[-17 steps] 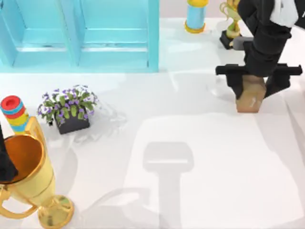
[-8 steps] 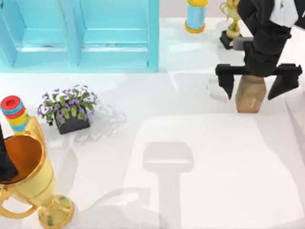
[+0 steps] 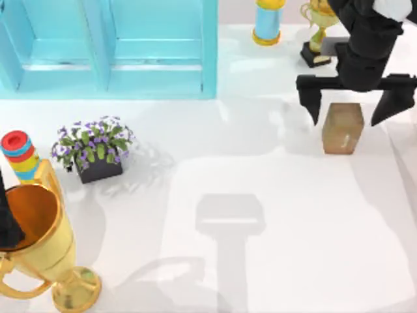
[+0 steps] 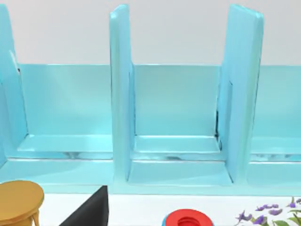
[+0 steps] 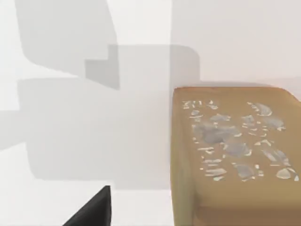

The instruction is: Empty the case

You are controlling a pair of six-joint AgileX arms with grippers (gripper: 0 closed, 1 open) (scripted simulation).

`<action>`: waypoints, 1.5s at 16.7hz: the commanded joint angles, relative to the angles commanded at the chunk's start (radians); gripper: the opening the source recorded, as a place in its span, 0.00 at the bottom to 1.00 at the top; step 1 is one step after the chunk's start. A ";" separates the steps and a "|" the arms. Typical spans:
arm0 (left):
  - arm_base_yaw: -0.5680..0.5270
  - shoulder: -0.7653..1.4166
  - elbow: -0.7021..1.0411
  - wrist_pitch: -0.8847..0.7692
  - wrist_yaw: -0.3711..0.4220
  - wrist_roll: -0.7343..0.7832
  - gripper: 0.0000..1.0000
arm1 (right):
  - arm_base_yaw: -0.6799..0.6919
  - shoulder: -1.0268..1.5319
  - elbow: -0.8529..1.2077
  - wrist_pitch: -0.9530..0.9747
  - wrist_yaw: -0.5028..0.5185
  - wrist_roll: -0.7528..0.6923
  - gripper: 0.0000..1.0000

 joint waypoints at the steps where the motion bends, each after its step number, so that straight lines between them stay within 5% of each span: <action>1: 0.000 0.000 0.000 0.000 0.000 0.000 1.00 | 0.001 0.000 0.039 -0.038 0.000 -0.001 1.00; 13: 0.000 0.000 0.000 0.000 0.000 0.000 1.00 | -0.035 -0.027 0.175 -0.199 -0.001 -0.041 1.00; 25: 0.000 0.000 0.000 0.000 0.000 0.000 1.00 | -0.678 -0.351 -0.205 -0.149 -0.010 -0.675 1.00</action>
